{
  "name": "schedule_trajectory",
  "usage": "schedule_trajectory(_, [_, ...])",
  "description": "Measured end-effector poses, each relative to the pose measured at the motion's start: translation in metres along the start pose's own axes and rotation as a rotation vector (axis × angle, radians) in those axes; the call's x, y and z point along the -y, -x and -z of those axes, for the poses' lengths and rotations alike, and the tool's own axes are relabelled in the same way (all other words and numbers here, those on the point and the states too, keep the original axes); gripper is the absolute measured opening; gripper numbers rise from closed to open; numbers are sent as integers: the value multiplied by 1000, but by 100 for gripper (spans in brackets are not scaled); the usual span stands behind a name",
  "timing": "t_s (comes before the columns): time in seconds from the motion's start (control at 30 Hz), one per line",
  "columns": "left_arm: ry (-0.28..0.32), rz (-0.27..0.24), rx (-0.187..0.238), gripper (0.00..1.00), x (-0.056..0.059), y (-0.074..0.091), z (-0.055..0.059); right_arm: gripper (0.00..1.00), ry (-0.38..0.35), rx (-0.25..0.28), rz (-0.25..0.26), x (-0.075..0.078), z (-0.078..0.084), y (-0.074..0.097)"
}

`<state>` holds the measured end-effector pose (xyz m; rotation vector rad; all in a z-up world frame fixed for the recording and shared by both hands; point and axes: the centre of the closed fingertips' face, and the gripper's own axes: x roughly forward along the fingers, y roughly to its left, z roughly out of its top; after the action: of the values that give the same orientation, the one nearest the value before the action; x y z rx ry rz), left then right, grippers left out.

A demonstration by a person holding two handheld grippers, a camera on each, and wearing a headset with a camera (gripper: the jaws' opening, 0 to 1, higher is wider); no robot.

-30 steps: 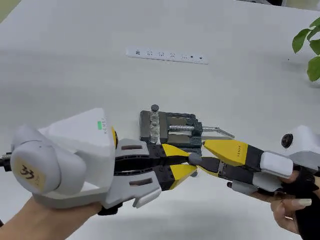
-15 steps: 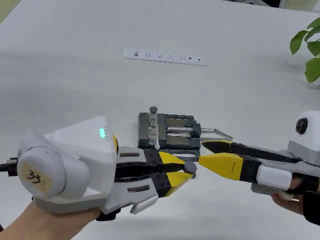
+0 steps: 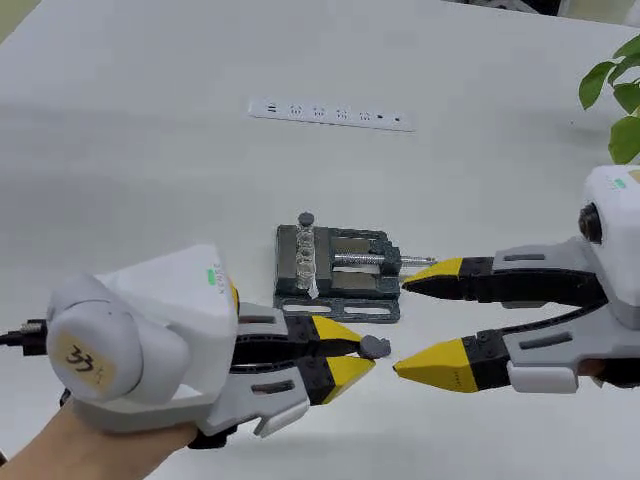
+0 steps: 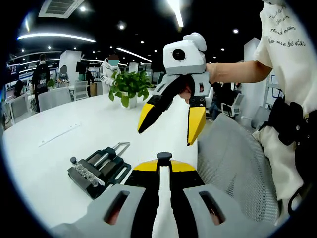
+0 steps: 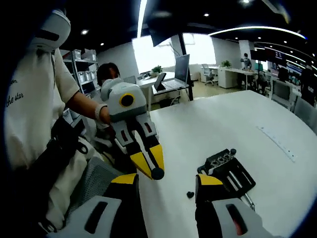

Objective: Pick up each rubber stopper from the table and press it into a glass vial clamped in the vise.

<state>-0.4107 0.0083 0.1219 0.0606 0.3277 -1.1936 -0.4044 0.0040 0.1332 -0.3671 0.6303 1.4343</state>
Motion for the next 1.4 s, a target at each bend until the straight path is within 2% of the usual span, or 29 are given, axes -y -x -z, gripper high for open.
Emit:
schedule_trajectory(0.3, [-11,15,-44,3,3,-1,10,28,172,-166,-76,-15,14,-14])
schedule_trajectory(0.47, [-23,22,-77,3,5,-2,18,22,224,-209,-97,-20,15,-19])
schedule_trajectory(0.73, [-26,42,-102,3,9,-4,24,16,308,-290,-131,-24,24,-27])
schedule_trajectory(1.0, [-26,50,-106,3,10,-5,25,12,360,-327,-147,-25,26,-31])
schedule_trajectory(1.4, [-29,60,-112,3,12,-6,25,8,369,-342,-160,-26,27,-31])
